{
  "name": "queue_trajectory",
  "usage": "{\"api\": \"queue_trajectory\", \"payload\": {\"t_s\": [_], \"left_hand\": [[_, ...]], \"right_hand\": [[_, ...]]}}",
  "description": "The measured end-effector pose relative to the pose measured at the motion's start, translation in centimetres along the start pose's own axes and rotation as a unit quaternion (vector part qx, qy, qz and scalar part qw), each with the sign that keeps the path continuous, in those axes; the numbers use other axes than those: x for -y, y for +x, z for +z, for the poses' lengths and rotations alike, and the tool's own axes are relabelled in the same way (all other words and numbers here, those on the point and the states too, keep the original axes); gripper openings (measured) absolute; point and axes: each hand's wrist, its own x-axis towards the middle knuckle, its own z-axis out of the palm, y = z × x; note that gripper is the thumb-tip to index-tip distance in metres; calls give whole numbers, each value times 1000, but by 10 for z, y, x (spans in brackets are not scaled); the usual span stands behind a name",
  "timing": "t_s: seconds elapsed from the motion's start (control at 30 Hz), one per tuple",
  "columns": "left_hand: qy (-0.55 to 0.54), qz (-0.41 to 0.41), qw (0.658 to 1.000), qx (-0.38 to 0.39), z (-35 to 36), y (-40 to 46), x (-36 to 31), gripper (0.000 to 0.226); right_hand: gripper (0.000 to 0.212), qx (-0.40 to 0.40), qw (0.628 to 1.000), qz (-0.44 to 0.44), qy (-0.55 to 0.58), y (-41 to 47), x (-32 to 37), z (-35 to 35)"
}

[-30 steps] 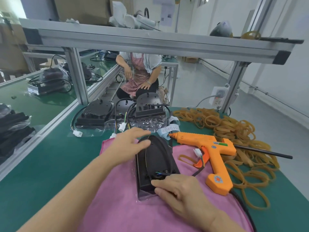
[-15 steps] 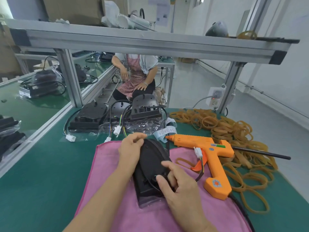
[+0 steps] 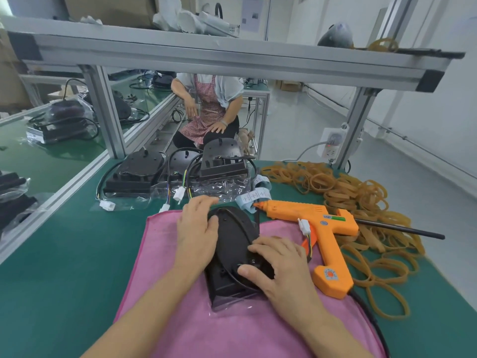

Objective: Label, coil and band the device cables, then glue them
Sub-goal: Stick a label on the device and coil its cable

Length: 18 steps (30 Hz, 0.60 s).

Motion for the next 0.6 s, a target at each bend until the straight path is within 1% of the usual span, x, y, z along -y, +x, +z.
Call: {"api": "queue_trajectory", "payload": {"t_s": [0.03, 0.1, 0.17, 0.23, 0.3, 0.37, 0.4, 0.47, 0.53, 0.6], "left_hand": [[-39, 29, 999, 12, -9, -16, -1, 25], [-111, 87, 987, 75, -26, -51, -4, 17], [-135, 115, 977, 119, -32, -76, -2, 20], [-118, 133, 979, 103, -30, -85, 4, 23], [-102, 150, 980, 82, -28, -84, 7, 13], [-60, 199, 975, 78, -25, -85, 9, 7], [-41, 221, 971, 77, -23, -87, 11, 7], [-23, 236, 969, 72, -23, -88, 11, 5], [18, 250, 966, 68, -26, -86, 10, 16], [59, 272, 958, 67, -29, -82, 10, 27]], "right_hand": [[63, 0, 1000, 4, 16, 0, -2, -1], [53, 10, 999, 7, 49, -1, -8, -2], [45, 41, 996, 7, 75, -5, -14, -3], [43, 63, 992, 16, 107, -9, -17, -7], [37, 81, 986, 9, 142, -13, -20, -12], [33, 100, 983, -17, 154, -18, -24, -15], [32, 105, 982, -30, 151, -21, -27, -15], [26, 90, 983, -47, 152, -27, -30, -15], [15, 71, 984, -61, 148, -31, -33, -15], [3, 72, 988, -85, 107, -29, -32, -20]]}}
